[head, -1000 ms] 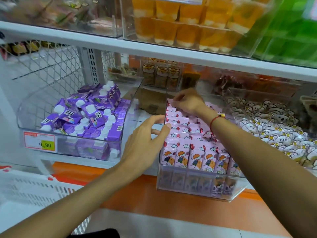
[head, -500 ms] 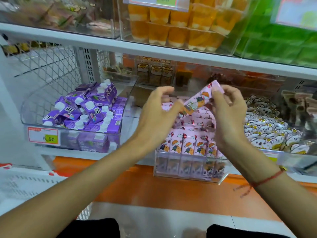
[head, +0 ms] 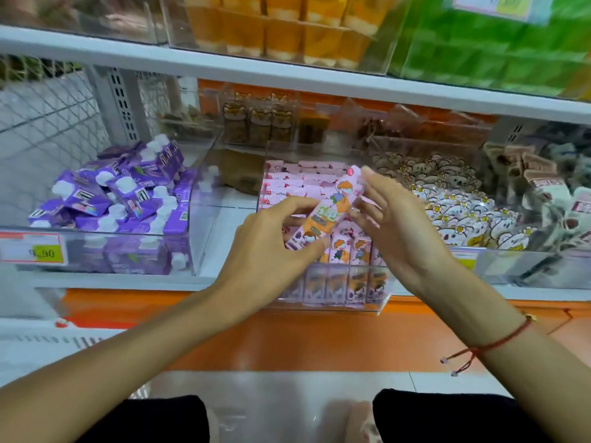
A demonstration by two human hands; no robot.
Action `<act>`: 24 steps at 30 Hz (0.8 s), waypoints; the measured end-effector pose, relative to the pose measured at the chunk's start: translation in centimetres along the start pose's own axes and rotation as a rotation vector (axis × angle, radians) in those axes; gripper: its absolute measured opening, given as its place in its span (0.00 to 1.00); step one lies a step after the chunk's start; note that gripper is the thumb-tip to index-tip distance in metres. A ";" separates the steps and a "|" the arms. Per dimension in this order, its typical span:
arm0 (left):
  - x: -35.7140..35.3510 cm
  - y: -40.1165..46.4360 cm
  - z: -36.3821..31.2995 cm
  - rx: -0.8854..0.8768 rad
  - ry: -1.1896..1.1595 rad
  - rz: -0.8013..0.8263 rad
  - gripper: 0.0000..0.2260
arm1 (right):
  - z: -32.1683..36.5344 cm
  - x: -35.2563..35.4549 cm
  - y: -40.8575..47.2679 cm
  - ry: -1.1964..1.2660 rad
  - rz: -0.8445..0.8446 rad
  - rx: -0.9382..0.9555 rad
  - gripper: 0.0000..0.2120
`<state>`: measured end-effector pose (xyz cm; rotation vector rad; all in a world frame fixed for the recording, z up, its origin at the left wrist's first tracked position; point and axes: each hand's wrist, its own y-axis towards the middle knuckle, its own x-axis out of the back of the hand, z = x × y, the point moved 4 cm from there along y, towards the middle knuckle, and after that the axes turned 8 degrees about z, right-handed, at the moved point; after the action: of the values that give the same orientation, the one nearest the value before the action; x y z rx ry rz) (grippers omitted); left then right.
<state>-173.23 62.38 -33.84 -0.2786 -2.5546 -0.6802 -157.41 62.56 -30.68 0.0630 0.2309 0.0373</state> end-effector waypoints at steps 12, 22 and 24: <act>-0.4 0.1 -1.1 -0.075 -0.009 -0.070 0.22 | 0.4 -0.5 -0.4 -0.285 0.051 0.315 0.10; -1.5 0.8 -1.0 0.083 -0.367 0.077 0.14 | 0.4 0.0 -0.1 -0.423 0.145 0.221 0.12; -1.9 0.6 -0.8 0.169 -0.455 0.169 0.10 | 0.0 0.4 0.1 -0.394 0.087 0.127 0.10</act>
<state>-171.10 62.39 -33.90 -0.6460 -2.9485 -0.3641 -156.99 62.70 -30.79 0.2041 -0.1642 0.0958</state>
